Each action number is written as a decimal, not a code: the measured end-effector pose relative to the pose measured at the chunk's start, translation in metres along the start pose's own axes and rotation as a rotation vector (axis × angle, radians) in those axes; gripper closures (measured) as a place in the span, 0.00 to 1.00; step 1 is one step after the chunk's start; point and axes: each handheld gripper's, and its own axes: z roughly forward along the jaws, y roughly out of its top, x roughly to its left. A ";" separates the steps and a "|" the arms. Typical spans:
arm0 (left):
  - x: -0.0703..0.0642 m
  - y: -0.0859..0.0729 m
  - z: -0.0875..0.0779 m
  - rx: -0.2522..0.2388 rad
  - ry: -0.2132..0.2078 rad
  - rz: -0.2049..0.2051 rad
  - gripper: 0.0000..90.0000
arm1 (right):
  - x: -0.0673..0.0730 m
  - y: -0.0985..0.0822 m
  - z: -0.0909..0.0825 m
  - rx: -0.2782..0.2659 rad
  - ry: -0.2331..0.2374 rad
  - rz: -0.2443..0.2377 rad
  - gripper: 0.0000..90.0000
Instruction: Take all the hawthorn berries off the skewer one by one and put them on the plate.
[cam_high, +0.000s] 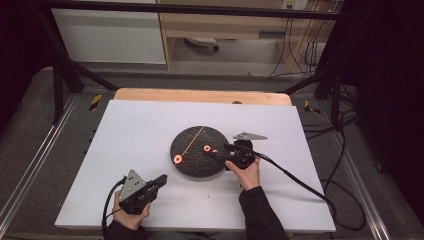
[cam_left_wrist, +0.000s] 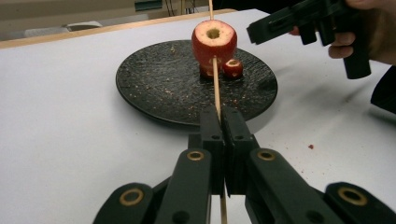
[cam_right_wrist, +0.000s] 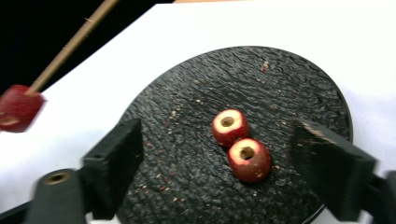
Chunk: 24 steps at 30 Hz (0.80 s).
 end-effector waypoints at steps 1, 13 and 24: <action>0.000 0.000 0.000 0.000 0.000 -0.001 0.98 | 0.001 0.001 -0.002 -0.001 0.006 -0.002 0.18; 0.000 0.000 0.000 -0.001 0.003 0.000 0.98 | 0.026 0.004 -0.012 -0.007 0.059 -0.049 0.04; 0.000 0.000 0.001 -0.002 0.006 0.001 0.98 | 0.057 0.007 0.002 0.004 0.128 -0.077 0.04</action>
